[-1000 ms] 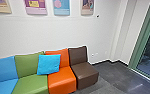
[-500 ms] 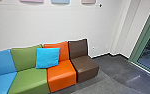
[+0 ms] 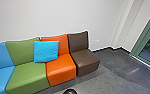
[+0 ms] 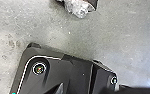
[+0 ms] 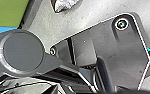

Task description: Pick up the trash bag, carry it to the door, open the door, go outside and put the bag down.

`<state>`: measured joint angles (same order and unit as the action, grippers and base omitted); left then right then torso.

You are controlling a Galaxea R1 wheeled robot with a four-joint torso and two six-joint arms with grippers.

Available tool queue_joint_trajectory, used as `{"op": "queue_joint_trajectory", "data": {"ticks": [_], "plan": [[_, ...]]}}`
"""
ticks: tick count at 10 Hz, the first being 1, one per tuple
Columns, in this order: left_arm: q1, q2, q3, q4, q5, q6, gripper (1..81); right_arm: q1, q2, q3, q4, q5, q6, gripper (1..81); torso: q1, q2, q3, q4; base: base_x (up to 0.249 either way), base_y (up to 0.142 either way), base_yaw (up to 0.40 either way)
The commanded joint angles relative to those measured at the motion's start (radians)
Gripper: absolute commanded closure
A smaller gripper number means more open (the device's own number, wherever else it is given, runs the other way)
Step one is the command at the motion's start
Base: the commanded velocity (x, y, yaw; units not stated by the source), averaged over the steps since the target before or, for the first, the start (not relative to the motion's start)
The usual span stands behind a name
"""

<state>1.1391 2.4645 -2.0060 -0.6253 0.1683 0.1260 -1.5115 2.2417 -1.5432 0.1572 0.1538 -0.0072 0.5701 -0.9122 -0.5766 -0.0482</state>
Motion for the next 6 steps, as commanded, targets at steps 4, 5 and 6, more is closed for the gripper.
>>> {"op": "queue_joint_trajectory", "data": {"ticks": [4,5,6], "plan": [[-0.1,-0.037,0.015,-0.017,0.077,-0.002,1.0,0.033,-0.058,0.042,0.005,-0.065,-0.002,1.0,0.125,-0.197,-0.014,0.0,0.0,0.0,0.0],[-0.103,-0.037,0.01,-0.017,0.077,-0.002,1.0,0.033,-0.061,0.046,0.005,-0.065,-0.002,1.0,0.147,-0.233,-0.014,0.0,0.0,0.0,0.0],[-0.108,-0.037,0.009,-0.017,0.077,-0.002,1.0,0.033,-0.067,0.049,0.004,-0.063,-0.002,1.0,0.173,-0.274,-0.014,0.0,0.0,0.0,0.0]]}}
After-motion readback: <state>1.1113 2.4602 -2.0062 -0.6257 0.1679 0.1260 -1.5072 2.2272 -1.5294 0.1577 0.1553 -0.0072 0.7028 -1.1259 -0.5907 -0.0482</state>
